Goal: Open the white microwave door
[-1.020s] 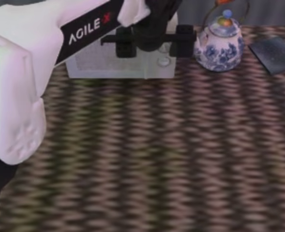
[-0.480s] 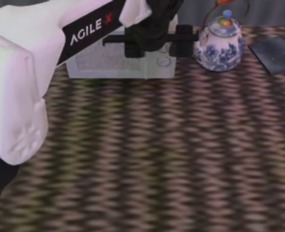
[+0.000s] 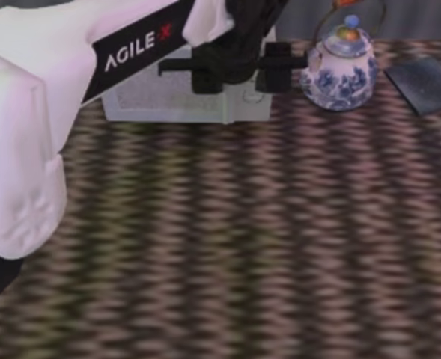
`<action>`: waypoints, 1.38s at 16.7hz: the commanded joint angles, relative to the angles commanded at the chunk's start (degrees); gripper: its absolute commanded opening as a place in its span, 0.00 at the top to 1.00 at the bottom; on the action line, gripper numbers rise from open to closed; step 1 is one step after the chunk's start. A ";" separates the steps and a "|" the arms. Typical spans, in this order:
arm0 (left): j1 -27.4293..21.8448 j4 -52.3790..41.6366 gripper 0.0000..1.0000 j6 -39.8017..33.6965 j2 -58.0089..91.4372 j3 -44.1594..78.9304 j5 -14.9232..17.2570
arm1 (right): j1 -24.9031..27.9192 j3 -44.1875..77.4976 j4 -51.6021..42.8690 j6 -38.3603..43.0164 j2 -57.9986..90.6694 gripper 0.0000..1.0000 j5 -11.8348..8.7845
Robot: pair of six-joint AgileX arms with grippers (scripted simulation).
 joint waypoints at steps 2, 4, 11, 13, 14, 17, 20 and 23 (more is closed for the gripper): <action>0.07 0.73 1.00 -0.30 -1.47 -3.30 -0.55 | 0.00 0.00 0.00 0.00 0.00 0.00 0.00; 0.00 1.66 1.00 -0.62 -3.05 -5.95 -1.12 | 0.00 0.00 0.00 0.00 0.00 0.00 0.00; 0.00 2.44 1.00 -0.92 -4.24 -6.99 -1.48 | 0.00 0.00 0.00 0.00 0.00 0.00 0.00; 0.00 2.44 1.00 -0.92 -4.24 -6.99 -1.48 | 0.00 0.00 0.00 0.00 0.00 0.00 0.00; 0.00 2.44 1.00 -0.92 -4.24 -6.99 -1.48 | 0.00 0.00 0.00 0.00 0.00 0.00 0.00; 0.00 2.44 1.00 -0.92 -4.24 -6.99 -1.48 | 0.00 0.00 0.00 0.00 0.00 0.00 0.00; 0.00 2.44 1.00 -0.92 -4.24 -6.99 -1.48 | 0.00 0.00 0.00 0.00 0.00 0.00 0.00; 0.00 2.44 1.00 -0.92 -4.24 -6.99 -1.48 | 0.00 0.00 0.00 0.00 0.00 0.00 0.00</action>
